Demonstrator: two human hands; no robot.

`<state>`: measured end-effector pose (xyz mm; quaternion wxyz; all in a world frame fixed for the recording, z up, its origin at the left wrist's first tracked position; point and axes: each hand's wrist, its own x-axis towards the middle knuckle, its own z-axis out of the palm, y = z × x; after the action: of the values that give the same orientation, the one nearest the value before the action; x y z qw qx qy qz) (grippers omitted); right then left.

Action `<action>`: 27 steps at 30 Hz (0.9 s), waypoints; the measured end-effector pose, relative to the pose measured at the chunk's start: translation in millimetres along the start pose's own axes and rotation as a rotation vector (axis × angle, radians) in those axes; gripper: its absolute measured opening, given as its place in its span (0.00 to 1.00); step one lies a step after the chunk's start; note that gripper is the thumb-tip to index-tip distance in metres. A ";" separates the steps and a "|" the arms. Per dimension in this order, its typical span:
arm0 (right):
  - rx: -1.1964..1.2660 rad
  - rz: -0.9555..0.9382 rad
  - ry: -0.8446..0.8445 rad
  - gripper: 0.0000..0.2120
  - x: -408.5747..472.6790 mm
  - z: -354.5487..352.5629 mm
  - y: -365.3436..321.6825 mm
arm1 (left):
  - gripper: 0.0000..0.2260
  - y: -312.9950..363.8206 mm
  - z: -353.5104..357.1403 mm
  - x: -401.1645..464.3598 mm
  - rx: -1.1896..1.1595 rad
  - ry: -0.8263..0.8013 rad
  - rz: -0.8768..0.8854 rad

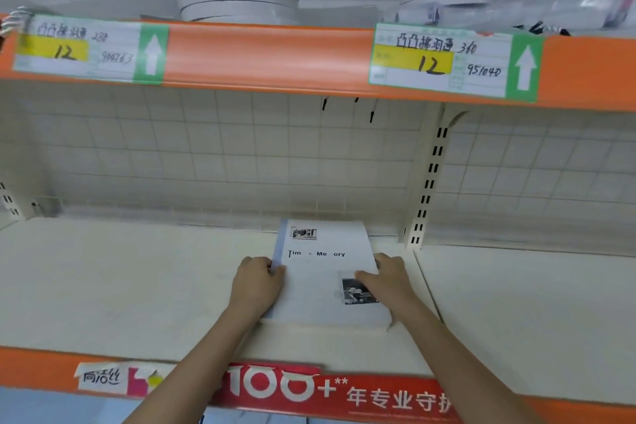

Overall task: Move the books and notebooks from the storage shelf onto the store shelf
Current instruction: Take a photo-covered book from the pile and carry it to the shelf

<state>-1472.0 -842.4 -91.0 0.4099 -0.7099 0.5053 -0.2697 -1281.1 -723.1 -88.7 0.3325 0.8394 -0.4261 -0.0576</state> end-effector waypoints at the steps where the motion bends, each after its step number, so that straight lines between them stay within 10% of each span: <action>1: -0.021 -0.008 -0.005 0.10 2.1 -1.0 0.2 | 0.20 0.4 -0.1 0.8 0.019 -0.012 0.004; 7: -0.179 -0.062 -0.103 0.18 -4.7 -10.7 -3.5 | 0.19 -3.0 -9.5 5.2 0.118 -0.214 0.009; 13: -0.462 -0.092 -0.417 0.64 -35.2 -17.3 -16.0 | 0.35 15.0 -34.3 -19.8 0.217 -0.544 0.016; 17: -0.553 -0.118 -0.466 0.65 -45.8 -17.7 -20.9 | 0.48 23.3 -33.9 -34.1 0.339 -0.590 0.051; 27: -0.549 -0.123 -0.397 0.65 -41.4 -13.8 -18.2 | 0.42 24.1 -26.9 -40.9 0.317 -0.424 0.089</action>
<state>-1488.2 -805.1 -67.0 0.2769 -0.8616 0.4254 -0.0043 -1312.9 -688.6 -61.0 0.1026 0.8304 -0.5266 -0.1501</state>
